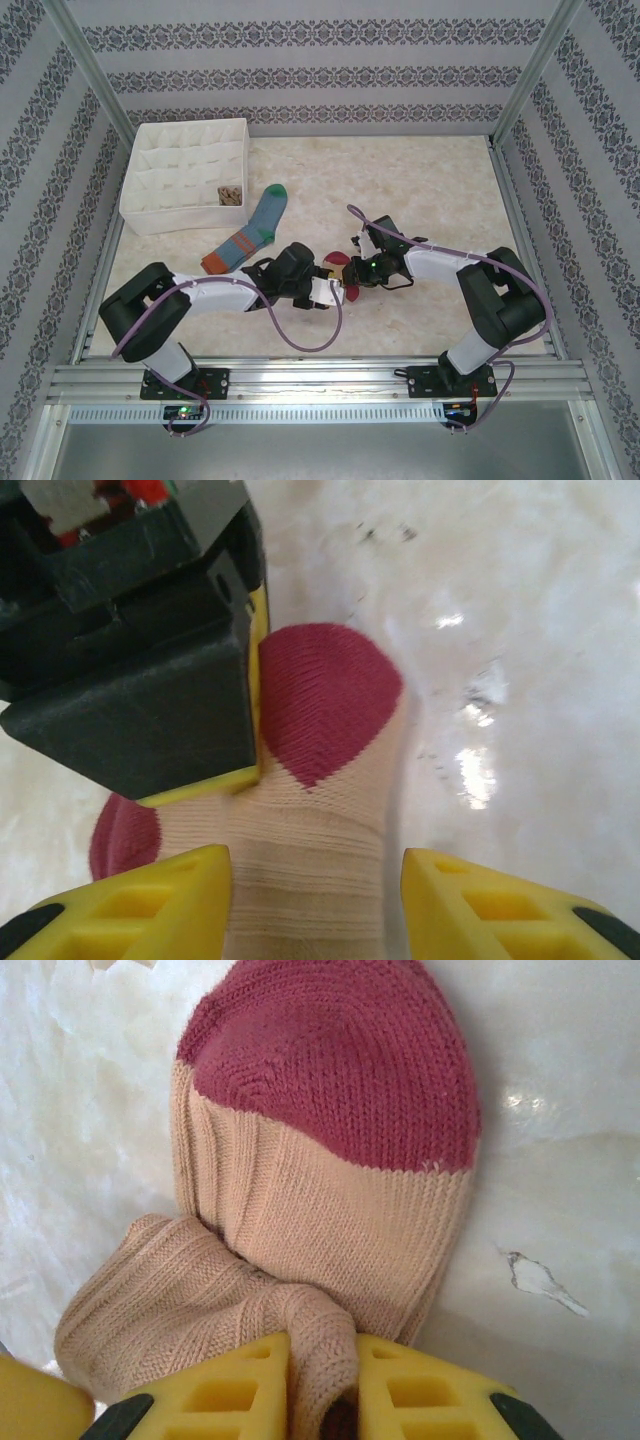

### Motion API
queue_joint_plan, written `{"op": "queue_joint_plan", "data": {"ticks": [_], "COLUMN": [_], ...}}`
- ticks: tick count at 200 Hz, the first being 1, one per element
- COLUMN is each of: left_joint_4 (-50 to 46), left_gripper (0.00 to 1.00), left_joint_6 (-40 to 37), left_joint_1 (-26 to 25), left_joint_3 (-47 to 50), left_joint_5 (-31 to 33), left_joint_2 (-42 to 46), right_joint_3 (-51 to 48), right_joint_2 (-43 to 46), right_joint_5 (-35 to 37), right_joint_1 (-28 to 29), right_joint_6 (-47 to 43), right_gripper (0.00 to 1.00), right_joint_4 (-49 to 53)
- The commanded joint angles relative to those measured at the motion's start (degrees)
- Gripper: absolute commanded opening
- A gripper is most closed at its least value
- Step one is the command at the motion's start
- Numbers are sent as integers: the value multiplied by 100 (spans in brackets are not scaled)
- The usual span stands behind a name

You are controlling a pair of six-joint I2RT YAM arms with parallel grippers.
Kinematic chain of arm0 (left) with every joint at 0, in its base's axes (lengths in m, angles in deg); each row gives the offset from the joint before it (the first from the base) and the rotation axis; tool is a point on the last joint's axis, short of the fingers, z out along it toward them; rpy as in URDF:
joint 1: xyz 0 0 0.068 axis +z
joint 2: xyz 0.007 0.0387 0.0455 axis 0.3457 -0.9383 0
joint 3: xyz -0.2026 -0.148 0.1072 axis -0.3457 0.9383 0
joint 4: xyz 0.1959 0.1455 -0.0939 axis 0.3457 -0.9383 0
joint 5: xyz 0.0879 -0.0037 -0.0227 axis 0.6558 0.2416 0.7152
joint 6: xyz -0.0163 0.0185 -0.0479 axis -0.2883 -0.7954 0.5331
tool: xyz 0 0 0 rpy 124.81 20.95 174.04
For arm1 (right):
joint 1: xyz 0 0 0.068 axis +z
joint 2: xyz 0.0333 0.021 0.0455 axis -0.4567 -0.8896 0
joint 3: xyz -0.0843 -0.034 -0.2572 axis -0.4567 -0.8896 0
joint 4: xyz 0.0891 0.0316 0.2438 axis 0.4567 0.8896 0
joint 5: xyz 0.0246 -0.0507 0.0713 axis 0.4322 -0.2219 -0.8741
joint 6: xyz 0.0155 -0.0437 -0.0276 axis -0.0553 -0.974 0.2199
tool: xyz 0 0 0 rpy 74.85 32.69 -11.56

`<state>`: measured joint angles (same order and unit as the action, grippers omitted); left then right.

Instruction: Roll the socks

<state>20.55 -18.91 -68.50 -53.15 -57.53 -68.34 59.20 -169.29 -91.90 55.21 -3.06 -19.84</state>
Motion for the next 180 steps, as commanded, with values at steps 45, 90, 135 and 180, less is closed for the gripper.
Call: {"op": "queue_joint_plan", "data": {"ticks": [45,90,135,180], "left_joint_4": [-41,-911,-1955,-2325], "left_gripper": [27,0,0,0], "left_joint_6": [-372,473,1615,2397], "left_joint_1": [-313,-183,484,1169], "left_joint_3": [-434,-826,-1355,-1733], "left_joint_5": [842,234,-1500,-3075], "left_joint_2": [-804,-851,-1077,-1441], "right_joint_3": [-91,-139,-575,-784], "right_joint_2": [-370,33,954,1360], "right_joint_5": [291,415,521,516], "right_joint_1": [106,107,45,-9], "right_joint_6": [-46,-15,57,-88], "right_gripper": [20,47,59,60], "right_joint_4": [545,630,133,-191]}}
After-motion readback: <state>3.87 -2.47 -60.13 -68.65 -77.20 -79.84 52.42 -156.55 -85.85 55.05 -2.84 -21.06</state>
